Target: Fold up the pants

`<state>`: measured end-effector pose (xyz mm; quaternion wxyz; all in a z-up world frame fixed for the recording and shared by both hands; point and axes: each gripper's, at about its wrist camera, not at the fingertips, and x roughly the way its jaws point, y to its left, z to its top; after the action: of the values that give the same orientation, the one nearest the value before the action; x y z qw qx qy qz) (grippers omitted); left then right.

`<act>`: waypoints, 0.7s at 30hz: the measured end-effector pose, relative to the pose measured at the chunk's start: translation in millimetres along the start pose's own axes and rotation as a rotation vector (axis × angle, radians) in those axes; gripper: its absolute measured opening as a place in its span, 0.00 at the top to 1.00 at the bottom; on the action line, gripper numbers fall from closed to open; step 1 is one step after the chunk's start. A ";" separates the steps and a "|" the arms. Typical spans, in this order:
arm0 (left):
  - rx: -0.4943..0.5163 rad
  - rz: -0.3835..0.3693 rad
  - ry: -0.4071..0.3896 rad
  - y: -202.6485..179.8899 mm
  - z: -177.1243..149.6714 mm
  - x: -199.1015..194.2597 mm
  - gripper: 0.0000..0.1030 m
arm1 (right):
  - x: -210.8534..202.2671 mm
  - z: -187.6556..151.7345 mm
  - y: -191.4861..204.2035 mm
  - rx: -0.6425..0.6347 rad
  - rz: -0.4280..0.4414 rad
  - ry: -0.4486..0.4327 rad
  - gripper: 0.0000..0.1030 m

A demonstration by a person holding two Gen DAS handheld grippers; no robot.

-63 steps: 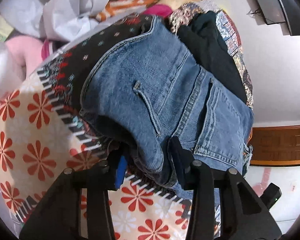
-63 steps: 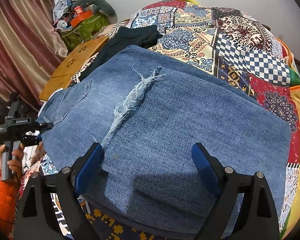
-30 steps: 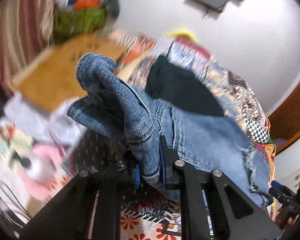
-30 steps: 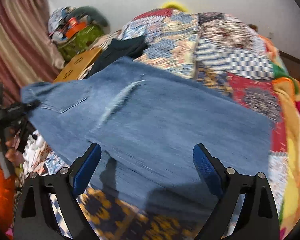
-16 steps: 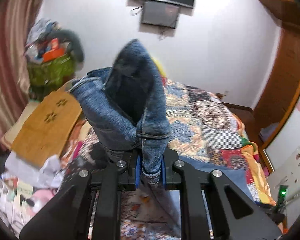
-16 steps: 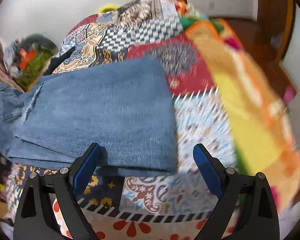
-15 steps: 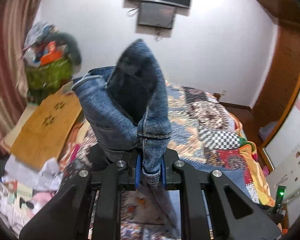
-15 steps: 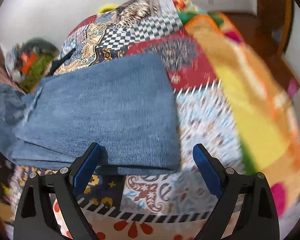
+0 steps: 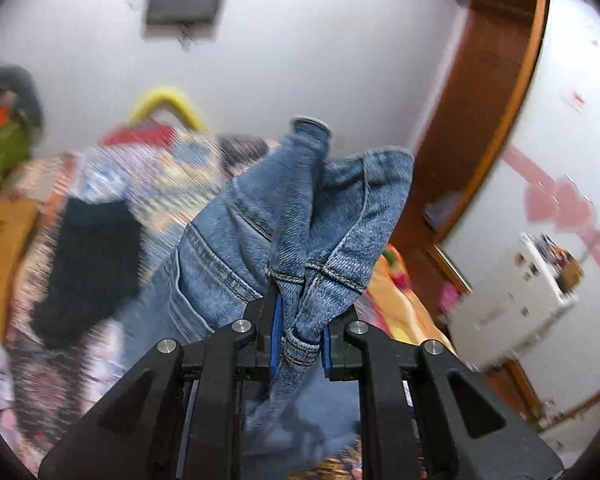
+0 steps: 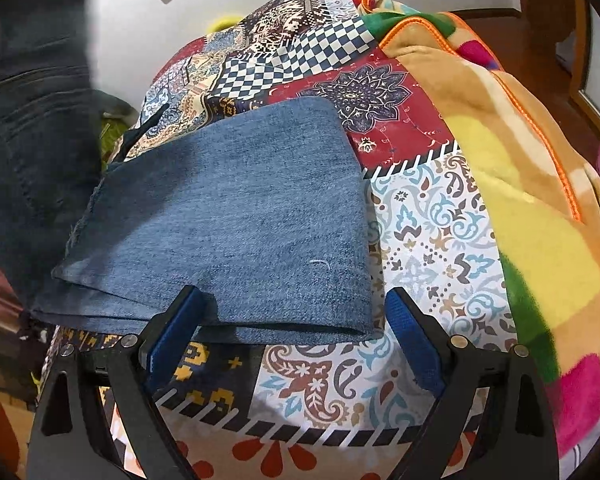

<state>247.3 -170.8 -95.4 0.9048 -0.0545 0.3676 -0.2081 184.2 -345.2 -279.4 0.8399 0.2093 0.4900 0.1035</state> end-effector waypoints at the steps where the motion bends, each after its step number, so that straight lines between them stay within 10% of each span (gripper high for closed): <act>1: 0.001 -0.016 0.038 -5.0 -5.3 13.3 0.86 | -2.4 -1.7 0.7 -0.003 0.003 0.000 0.13; 8: -0.036 -0.115 0.374 -12.1 -65.9 107.5 0.86 | -15.3 -18.5 4.1 -0.047 -0.009 0.013 0.13; 15: -0.054 -0.136 0.454 -6.7 -76.4 113.3 0.79 | -27.5 -25.3 -3.1 -0.011 -0.022 -0.010 0.13; 21: 0.064 -0.134 0.421 -12.9 -68.8 89.8 0.35 | -41.3 -24.0 4.8 -0.004 -0.011 -0.043 0.12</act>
<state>253.4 -216.1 -199.6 0.7935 -0.0053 0.5373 -0.2859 142.9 -350.6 -255.3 0.8511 0.2072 0.4728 0.0952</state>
